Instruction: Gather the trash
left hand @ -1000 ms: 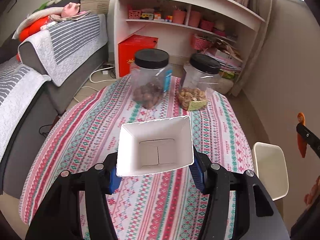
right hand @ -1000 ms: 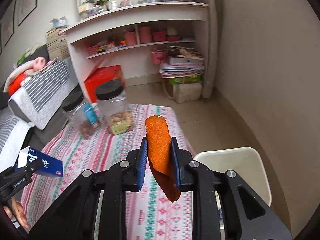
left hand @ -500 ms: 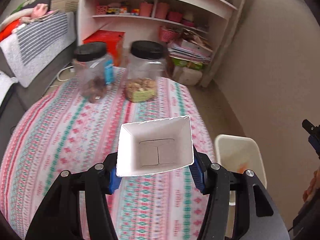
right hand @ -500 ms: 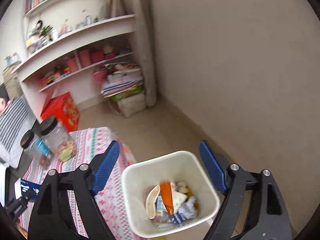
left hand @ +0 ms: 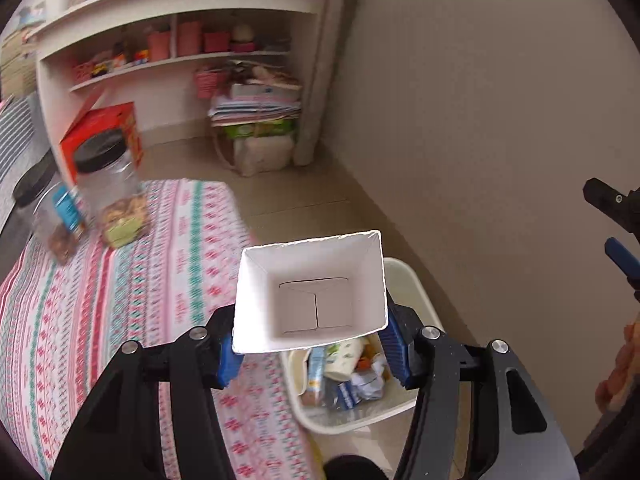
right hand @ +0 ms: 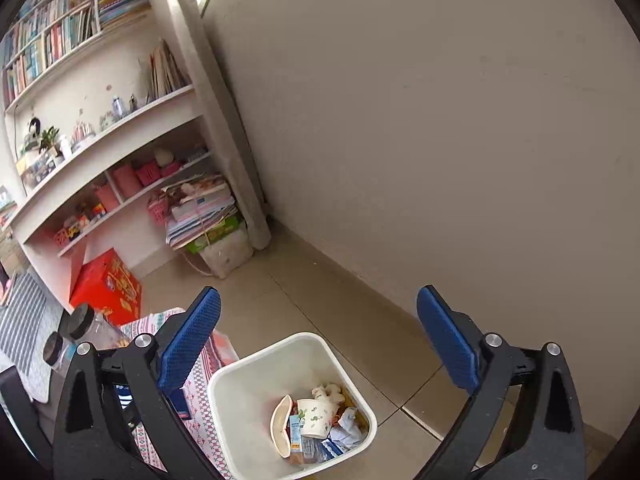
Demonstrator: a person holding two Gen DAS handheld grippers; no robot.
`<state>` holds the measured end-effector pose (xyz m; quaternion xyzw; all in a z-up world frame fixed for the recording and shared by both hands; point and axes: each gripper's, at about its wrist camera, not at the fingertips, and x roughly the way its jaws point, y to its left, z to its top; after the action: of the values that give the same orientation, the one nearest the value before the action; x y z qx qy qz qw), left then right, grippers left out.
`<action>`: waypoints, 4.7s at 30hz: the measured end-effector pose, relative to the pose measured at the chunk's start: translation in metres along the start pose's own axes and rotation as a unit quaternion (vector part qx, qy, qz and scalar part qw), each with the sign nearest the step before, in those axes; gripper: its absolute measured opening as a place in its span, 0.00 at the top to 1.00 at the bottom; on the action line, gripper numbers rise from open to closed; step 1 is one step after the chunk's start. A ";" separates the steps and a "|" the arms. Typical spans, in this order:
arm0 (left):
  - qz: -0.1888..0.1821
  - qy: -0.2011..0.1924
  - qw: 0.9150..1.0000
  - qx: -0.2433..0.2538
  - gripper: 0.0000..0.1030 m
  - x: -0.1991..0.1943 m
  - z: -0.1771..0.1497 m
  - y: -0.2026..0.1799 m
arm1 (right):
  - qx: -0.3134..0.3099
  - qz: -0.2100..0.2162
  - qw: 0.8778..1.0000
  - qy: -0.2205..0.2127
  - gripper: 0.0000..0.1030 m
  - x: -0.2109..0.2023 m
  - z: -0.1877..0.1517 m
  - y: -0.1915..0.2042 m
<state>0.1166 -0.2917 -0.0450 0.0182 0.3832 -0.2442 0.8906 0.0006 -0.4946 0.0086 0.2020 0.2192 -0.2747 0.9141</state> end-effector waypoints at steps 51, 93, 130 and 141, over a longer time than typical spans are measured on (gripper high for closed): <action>0.280 -0.081 0.949 -0.117 0.07 -0.185 -0.092 0.214 | -0.199 0.116 0.973 0.019 0.07 -0.086 -0.165 0.235; 0.276 -0.076 0.951 -0.118 0.07 -0.179 -0.097 0.211 | -0.213 0.124 0.969 0.022 0.07 -0.091 -0.169 0.235; 0.281 -0.079 0.952 -0.093 0.07 -0.177 -0.099 0.202 | -0.218 0.128 0.967 0.036 0.07 -0.086 -0.170 0.226; 0.272 -0.093 0.954 -0.081 0.11 -0.178 -0.102 0.198 | -0.218 0.126 0.967 0.035 0.07 -0.083 -0.166 0.226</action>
<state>0.0320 -0.0205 -0.0247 0.0273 0.2980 0.0387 0.9534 0.0233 -0.2056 -0.0288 0.0331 0.2783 -0.0958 0.9551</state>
